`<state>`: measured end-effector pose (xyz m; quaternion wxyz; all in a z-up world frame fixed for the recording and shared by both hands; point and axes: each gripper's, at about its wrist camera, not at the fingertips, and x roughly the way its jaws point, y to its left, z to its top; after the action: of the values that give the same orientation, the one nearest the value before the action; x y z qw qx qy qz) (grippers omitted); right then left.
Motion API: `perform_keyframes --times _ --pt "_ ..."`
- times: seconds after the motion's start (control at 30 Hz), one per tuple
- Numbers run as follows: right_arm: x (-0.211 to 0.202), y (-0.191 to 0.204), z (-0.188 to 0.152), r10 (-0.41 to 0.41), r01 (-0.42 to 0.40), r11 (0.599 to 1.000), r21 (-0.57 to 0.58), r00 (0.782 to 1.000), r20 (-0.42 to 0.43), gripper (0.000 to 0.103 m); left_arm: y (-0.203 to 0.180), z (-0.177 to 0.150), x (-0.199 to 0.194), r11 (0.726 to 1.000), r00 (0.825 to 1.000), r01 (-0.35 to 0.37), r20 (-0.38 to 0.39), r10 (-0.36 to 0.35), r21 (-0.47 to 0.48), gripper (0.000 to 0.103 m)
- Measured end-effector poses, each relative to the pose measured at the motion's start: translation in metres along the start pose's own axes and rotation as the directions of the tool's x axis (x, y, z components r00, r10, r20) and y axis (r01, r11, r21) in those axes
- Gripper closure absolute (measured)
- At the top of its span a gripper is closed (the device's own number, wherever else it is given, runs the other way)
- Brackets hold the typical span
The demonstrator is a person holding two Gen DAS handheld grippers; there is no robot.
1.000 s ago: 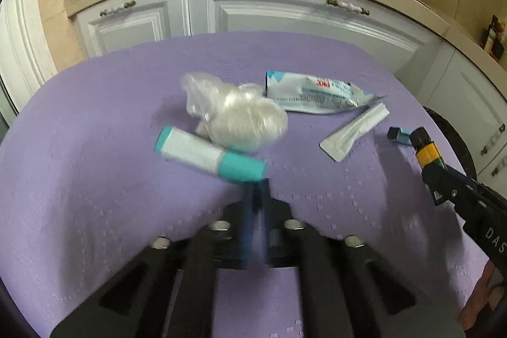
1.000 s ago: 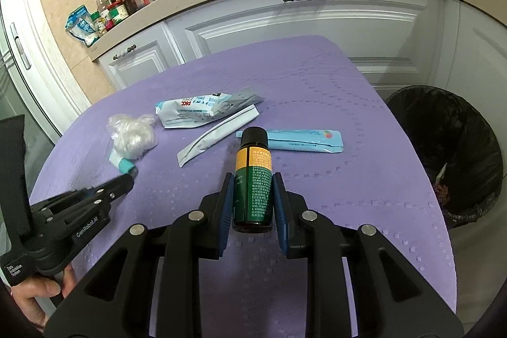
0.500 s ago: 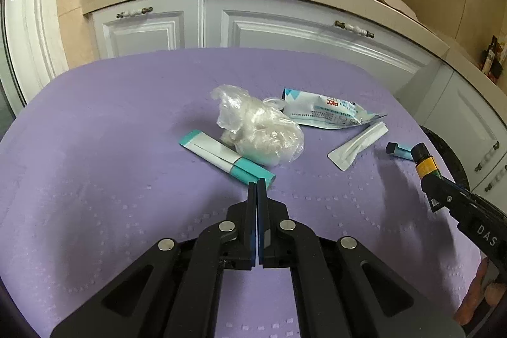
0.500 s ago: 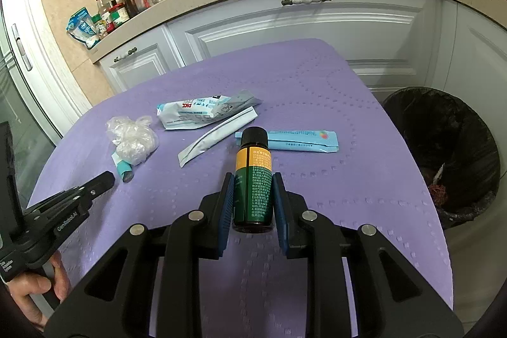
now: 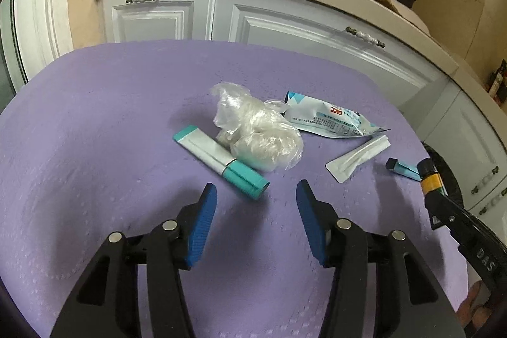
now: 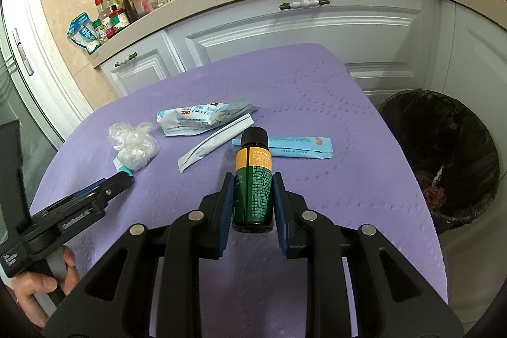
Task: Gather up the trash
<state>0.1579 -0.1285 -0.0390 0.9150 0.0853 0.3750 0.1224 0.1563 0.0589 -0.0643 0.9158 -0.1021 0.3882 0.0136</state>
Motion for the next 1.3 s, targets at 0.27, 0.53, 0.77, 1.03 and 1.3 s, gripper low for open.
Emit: perform_keyframes --times 0.27,0.53,0.77,1.03,1.3 --pt "0.006 -0.008 0.002 0.010 -0.010 1.000 0.009 1.000 -0.012 0.080 0.002 0.008 0.014 0.993 0.993 -0.112 -0.036 0.113 0.027 0.088" --pt "0.007 -0.010 0.002 0.017 -0.016 1.000 0.018 1.000 -0.012 0.080 0.018 0.005 0.004 0.998 0.998 -0.061 -0.026 0.061 0.004 0.102" --pt "0.004 -0.008 0.000 0.015 -0.015 1.000 0.014 1.000 -0.002 0.080 0.021 -0.001 -0.019 0.996 0.996 -0.081 0.052 0.079 0.029 0.102" --pt "-0.009 -0.007 0.000 0.006 -0.006 1.000 0.006 1.000 0.023 0.080 0.011 -0.004 -0.035 0.995 0.992 -0.088 0.098 0.083 0.054 0.102" --pt "-0.031 -0.017 0.003 -0.032 0.032 0.999 0.003 0.997 0.070 0.080 -0.004 0.000 -0.050 0.995 0.989 -0.065 0.140 0.054 0.076 0.102"
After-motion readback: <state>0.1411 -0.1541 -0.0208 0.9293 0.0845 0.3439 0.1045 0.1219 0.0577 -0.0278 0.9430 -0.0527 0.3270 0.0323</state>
